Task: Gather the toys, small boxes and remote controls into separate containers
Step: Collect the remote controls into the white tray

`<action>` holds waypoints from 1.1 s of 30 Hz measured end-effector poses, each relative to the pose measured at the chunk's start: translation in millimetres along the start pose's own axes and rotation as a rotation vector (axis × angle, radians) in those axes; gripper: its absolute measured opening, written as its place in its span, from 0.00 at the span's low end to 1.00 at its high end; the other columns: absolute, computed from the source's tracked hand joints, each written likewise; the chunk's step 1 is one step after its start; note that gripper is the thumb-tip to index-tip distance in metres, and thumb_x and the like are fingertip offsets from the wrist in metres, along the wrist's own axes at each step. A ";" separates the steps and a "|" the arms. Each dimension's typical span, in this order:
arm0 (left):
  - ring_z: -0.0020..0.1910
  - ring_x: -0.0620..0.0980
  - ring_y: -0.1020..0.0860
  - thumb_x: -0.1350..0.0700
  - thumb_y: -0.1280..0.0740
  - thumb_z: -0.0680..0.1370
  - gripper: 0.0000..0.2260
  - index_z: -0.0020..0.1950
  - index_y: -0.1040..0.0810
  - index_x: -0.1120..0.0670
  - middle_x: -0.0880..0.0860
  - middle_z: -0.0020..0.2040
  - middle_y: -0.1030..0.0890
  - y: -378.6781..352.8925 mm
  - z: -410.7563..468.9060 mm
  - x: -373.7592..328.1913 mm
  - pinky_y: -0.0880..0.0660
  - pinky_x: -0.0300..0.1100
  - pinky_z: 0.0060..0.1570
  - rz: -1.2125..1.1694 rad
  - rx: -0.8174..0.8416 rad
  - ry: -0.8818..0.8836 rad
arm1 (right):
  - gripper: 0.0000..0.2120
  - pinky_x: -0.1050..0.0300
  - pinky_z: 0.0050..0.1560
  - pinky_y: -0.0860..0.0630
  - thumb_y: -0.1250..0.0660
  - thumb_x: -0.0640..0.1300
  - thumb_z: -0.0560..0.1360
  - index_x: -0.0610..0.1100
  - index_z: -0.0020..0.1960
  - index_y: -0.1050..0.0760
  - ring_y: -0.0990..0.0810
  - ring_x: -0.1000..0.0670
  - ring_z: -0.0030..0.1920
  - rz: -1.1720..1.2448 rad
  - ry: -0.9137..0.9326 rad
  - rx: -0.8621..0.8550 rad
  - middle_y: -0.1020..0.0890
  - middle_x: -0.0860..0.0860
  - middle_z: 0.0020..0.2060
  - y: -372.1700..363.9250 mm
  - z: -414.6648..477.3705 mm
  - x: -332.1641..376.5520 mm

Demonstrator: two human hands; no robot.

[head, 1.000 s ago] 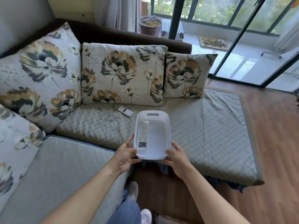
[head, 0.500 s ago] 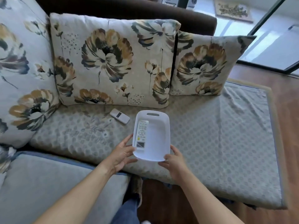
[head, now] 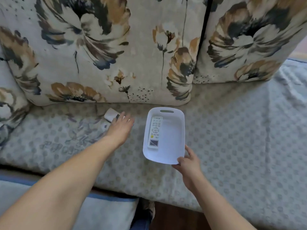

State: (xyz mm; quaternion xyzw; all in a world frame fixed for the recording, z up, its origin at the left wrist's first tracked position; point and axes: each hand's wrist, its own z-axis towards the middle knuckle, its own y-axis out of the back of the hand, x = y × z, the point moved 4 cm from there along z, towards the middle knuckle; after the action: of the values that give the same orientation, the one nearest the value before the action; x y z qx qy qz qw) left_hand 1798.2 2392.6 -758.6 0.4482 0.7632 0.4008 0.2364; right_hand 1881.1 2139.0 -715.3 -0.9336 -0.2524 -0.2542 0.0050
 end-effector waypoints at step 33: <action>0.77 0.52 0.49 0.68 0.38 0.76 0.33 0.77 0.46 0.50 0.52 0.79 0.49 -2.1 -2.9 -155.8 0.29 0.52 0.62 0.104 0.156 -0.744 | 0.30 0.48 0.52 0.18 0.46 0.25 0.75 0.49 0.70 0.32 0.19 0.43 0.54 0.137 -0.106 0.001 0.22 0.42 0.57 20.2 23.6 -22.6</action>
State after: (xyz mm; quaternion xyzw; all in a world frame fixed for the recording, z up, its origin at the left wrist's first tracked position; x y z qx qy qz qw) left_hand 1870.9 2254.7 -758.3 0.6178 0.6296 0.1631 0.4418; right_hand 1885.1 2114.0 -744.3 -0.9608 -0.1879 -0.2036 0.0094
